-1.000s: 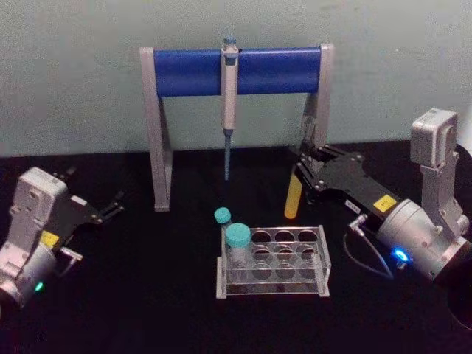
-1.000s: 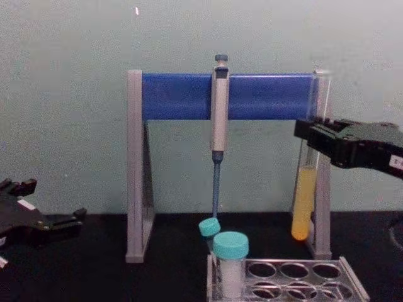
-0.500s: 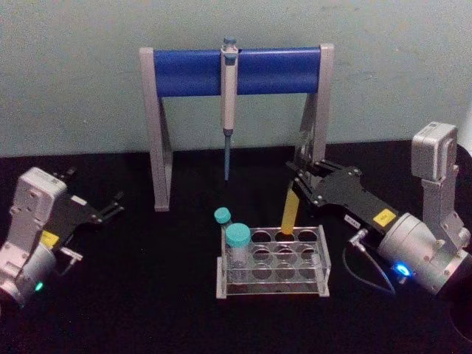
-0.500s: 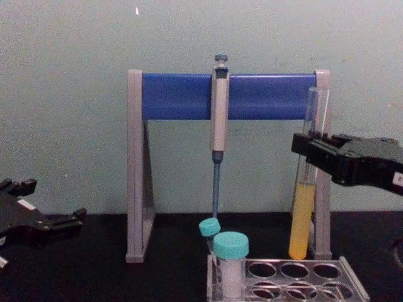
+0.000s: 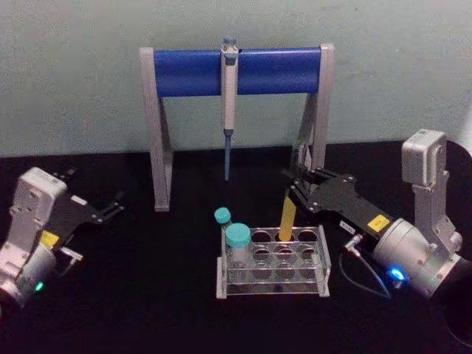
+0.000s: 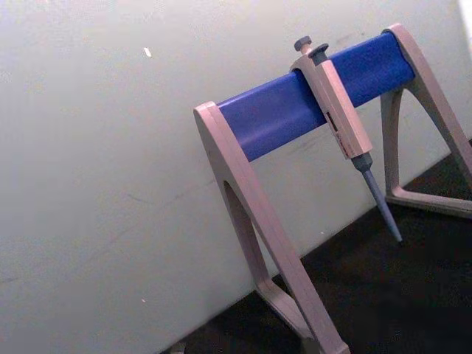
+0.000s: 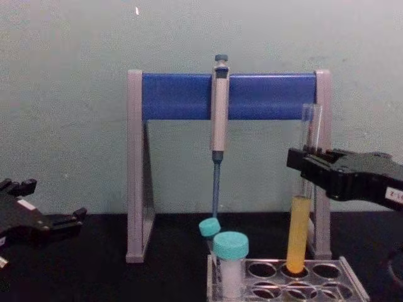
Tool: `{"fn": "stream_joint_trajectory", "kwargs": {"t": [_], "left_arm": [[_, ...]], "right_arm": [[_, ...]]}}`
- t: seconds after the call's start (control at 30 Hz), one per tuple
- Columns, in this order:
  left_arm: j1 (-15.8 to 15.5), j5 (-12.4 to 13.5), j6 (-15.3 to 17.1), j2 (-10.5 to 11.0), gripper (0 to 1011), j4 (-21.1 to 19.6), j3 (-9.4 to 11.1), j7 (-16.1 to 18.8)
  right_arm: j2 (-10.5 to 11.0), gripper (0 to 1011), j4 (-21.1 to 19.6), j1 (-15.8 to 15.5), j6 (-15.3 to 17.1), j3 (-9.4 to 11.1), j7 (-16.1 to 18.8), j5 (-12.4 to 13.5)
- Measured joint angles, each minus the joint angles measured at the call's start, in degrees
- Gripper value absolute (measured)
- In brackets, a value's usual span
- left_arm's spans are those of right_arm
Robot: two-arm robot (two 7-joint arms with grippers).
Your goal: Pick up the test tube from the test tube rack, shake it, then place it back into the test tube rack.
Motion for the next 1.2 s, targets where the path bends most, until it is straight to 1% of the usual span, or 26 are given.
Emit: {"fn": "stream_joint_trajectory", "kwargs": {"t": [0.8,1.2], "left_arm": [[0.0,0.0,0.0,0.0,1010,0.0,0.0,0.0],[0.0,0.0,0.0,0.0,1010,0.0,0.0,0.0]], "right_arm": [[-0.7,220,3.7,0.6,-0.3,-1.0,0.1,-1.7],[-1.1,220,5.2,0.7,-0.3,-1.1,0.4,-1.8]]}}
